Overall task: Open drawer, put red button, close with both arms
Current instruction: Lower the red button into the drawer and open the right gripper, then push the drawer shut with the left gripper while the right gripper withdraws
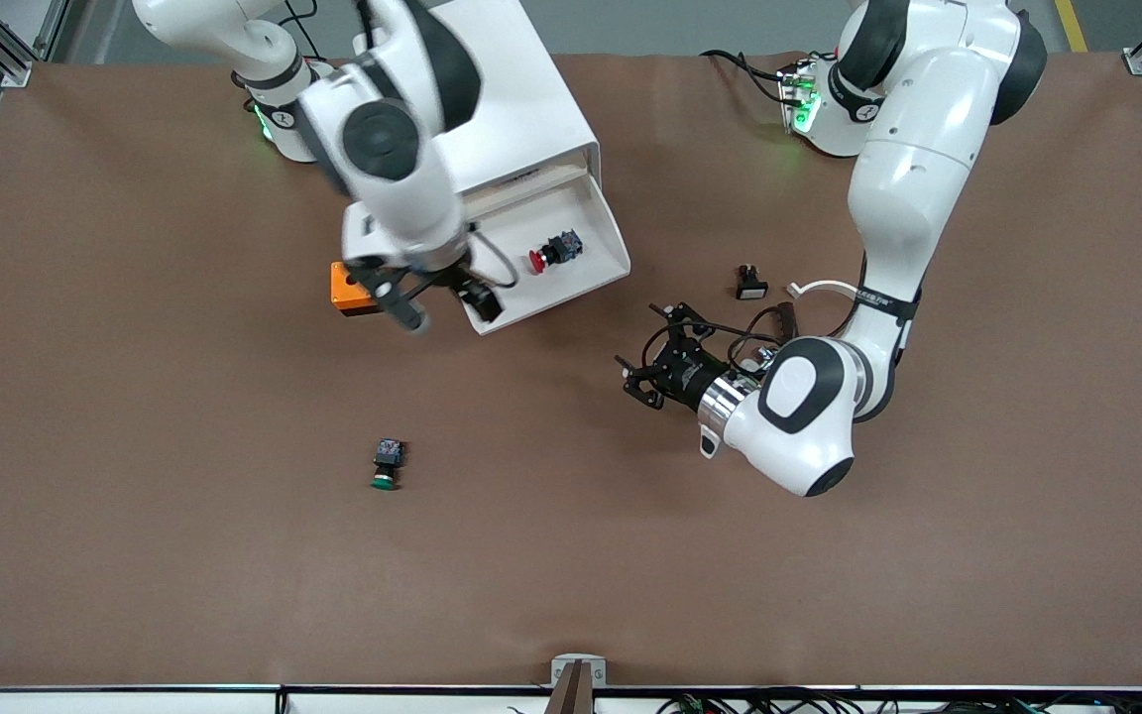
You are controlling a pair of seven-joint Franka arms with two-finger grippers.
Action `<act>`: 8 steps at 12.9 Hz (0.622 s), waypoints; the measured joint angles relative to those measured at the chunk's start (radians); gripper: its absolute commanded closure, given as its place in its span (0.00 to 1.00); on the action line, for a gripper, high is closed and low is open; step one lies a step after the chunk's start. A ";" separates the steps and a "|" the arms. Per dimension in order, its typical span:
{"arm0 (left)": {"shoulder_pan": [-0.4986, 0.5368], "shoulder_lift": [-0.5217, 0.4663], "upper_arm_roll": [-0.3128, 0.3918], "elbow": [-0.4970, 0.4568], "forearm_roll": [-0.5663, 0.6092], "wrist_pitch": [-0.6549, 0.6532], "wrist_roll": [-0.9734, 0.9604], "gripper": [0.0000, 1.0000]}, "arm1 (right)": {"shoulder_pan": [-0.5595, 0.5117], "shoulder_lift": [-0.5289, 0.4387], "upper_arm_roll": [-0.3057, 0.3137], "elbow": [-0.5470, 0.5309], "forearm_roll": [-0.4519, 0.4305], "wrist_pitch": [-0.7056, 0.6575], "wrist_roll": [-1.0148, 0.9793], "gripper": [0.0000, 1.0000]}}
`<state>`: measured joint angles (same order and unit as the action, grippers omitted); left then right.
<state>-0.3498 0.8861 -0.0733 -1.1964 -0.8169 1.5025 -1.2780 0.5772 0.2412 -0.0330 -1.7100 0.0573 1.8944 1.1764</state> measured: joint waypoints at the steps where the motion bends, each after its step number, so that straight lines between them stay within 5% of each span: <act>1: -0.021 -0.031 0.000 0.000 0.063 0.064 0.034 0.02 | -0.082 -0.008 -0.001 0.007 0.000 -0.021 -0.170 0.00; 8: -0.190 -0.135 -0.003 -0.020 0.465 0.418 0.066 0.01 | -0.492 -0.052 -0.004 0.055 -0.020 -0.218 -1.015 0.00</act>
<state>-0.5402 0.7510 -0.0764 -1.2165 -0.3521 1.9202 -1.2119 0.0849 0.1895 -0.0373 -1.6553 0.0372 1.6766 0.1612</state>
